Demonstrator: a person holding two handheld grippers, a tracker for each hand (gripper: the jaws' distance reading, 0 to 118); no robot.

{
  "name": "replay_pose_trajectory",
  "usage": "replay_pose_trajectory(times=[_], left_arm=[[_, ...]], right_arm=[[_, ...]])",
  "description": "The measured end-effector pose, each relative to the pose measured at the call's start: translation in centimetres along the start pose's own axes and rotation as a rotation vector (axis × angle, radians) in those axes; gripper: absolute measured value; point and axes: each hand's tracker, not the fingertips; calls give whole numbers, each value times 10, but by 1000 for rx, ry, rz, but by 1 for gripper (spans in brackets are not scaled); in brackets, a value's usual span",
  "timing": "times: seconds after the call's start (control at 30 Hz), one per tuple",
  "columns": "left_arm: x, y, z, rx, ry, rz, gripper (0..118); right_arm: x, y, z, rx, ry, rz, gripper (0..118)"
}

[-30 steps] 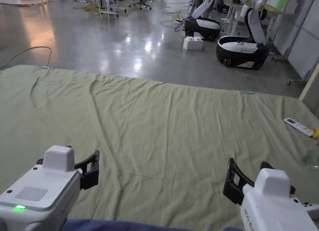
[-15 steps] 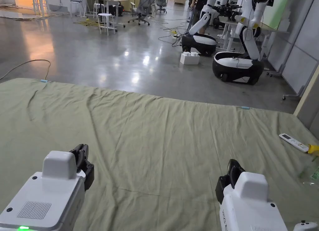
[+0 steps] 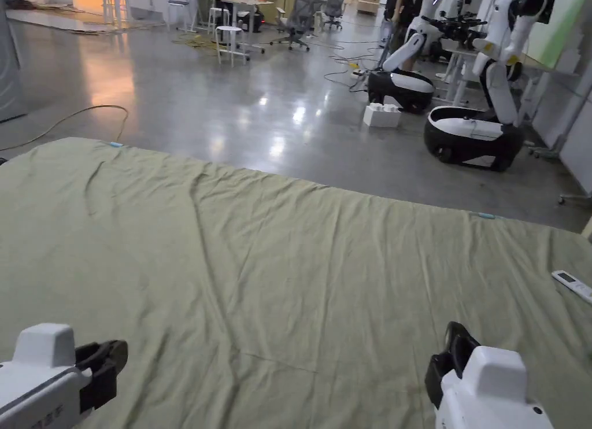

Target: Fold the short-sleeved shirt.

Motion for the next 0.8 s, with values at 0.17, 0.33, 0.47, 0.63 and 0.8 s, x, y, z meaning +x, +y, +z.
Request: replay_pose_trajectory(times=[0.17,0.33,0.47,0.63,0.8], left_arm=[[-65,-26,0,-198,-95,171,18],[-97,-54,-12,-340,-140,199,91],[-120,-72,-32,-401,-269,396,91],[-138,-103,-66,-495,-395,636,91],[-131,-113,-77,-467,-543,775,89]], right_arm=[[-4,-10,-6,-74,39,8,1],[-14,-16,-5,-80,60,49,1],[-20,-21,-5,-96,76,48,1],[-23,-23,-4,-120,79,45,1],[-25,-23,-1,-121,72,50,1]])
